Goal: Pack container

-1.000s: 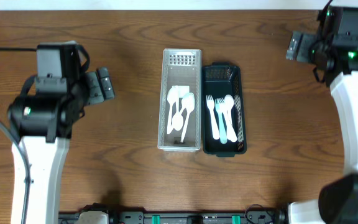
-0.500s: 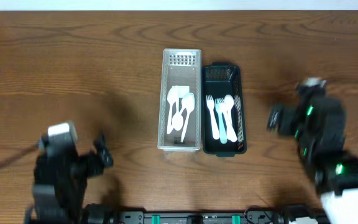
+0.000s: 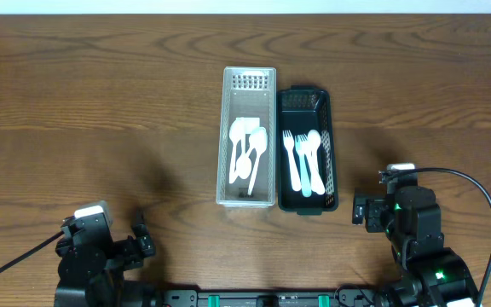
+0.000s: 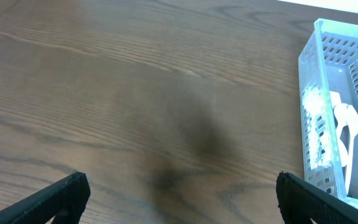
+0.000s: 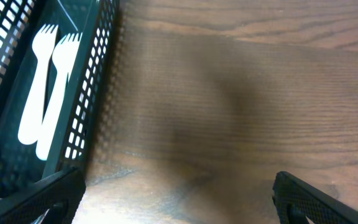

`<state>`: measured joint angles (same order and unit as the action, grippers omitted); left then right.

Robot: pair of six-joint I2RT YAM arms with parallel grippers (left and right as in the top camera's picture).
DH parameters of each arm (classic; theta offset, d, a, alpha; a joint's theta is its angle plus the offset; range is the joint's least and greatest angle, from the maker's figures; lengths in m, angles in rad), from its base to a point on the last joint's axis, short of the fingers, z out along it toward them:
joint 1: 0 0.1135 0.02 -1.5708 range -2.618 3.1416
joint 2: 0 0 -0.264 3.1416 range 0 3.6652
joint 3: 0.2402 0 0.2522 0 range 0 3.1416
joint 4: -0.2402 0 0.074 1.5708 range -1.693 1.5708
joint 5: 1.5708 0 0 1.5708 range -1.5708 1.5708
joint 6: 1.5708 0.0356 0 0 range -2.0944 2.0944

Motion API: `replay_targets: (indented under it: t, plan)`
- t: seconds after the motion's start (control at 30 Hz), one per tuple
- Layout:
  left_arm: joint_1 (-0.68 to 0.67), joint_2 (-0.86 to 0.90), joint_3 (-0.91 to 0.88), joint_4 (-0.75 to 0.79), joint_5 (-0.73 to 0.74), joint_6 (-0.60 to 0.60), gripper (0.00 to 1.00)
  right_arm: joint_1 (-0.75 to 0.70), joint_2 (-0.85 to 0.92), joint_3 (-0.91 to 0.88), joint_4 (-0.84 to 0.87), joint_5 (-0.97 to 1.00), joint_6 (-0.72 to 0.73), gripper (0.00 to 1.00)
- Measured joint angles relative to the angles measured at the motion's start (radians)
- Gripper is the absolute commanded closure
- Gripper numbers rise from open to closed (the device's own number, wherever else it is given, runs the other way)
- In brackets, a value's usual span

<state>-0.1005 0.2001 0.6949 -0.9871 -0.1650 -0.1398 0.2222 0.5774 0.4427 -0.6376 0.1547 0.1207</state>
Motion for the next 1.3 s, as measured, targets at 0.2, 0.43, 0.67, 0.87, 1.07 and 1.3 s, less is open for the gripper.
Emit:
replay_targets:
  t: [0.2,0.43,0.67,0.87,1.07,1.3]
  plan:
    - [0.000,0.000,0.000,0.000,0.000,0.006,0.02,0.000,0.000,0.000,-0.005,0.000,0.000,0.01]
    - [0.000,0.000,0.000,0.000,0.000,0.007,0.02,0.000,0.000,0.000,-0.005,-0.001,0.000,0.01]
    - [0.000,0.000,0.000,0.000,0.000,0.007,0.02,0.000,-0.003,0.000,-0.006,-0.001,0.000,0.01]
    - [0.000,0.000,0.000,0.000,0.000,0.007,0.02,-0.050,-0.108,-0.002,-0.067,-0.007,0.000,0.01]
    - [0.000,0.000,0.000,0.000,0.000,0.007,0.02,-0.132,-0.380,-0.067,0.006,-0.063,-0.066,0.01]
    - [-0.001,0.000,0.000,0.000,0.000,0.007,0.02,-0.167,-0.510,-0.286,0.420,-0.099,-0.158,0.01]
